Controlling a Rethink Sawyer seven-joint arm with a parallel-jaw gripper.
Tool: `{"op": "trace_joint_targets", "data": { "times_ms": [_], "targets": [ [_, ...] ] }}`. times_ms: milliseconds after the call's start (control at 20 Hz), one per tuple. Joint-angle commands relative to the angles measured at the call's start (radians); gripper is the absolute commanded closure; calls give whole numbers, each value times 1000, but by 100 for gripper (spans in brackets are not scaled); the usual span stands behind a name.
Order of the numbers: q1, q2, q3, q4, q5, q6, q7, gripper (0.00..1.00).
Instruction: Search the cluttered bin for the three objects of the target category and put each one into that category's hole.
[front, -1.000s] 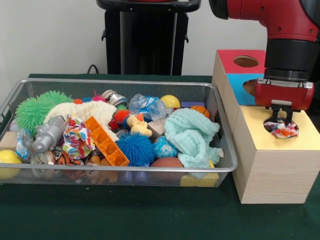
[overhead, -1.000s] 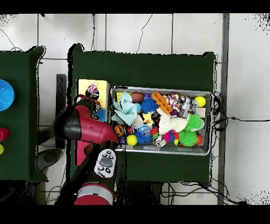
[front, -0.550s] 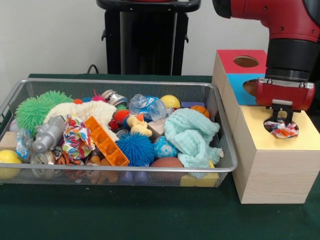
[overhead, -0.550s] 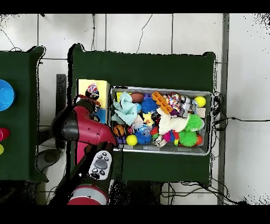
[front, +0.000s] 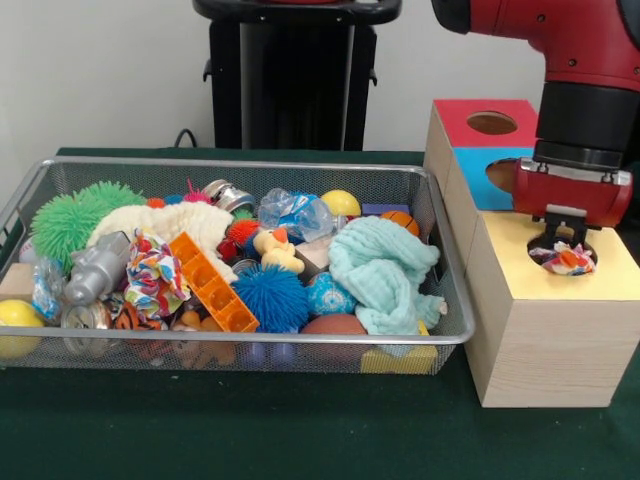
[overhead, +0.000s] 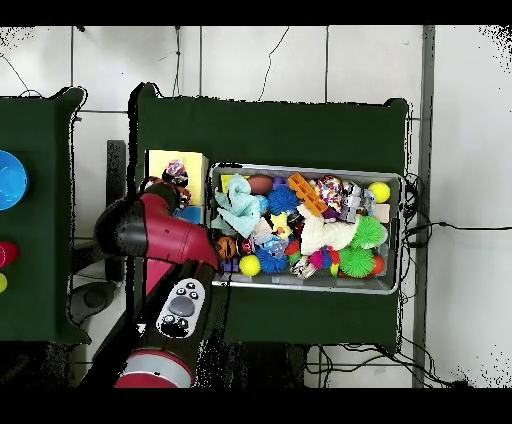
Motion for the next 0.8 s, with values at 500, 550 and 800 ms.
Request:
{"op": "trace_joint_targets", "data": {
  "times_ms": [500,550,800],
  "targets": [
    [-2,213,17,18,-31,411,204,100],
    [-3,215,14,12,-34,422,201,100],
    [6,225,-10,-16,-54,462,188,100]
  ]
}}
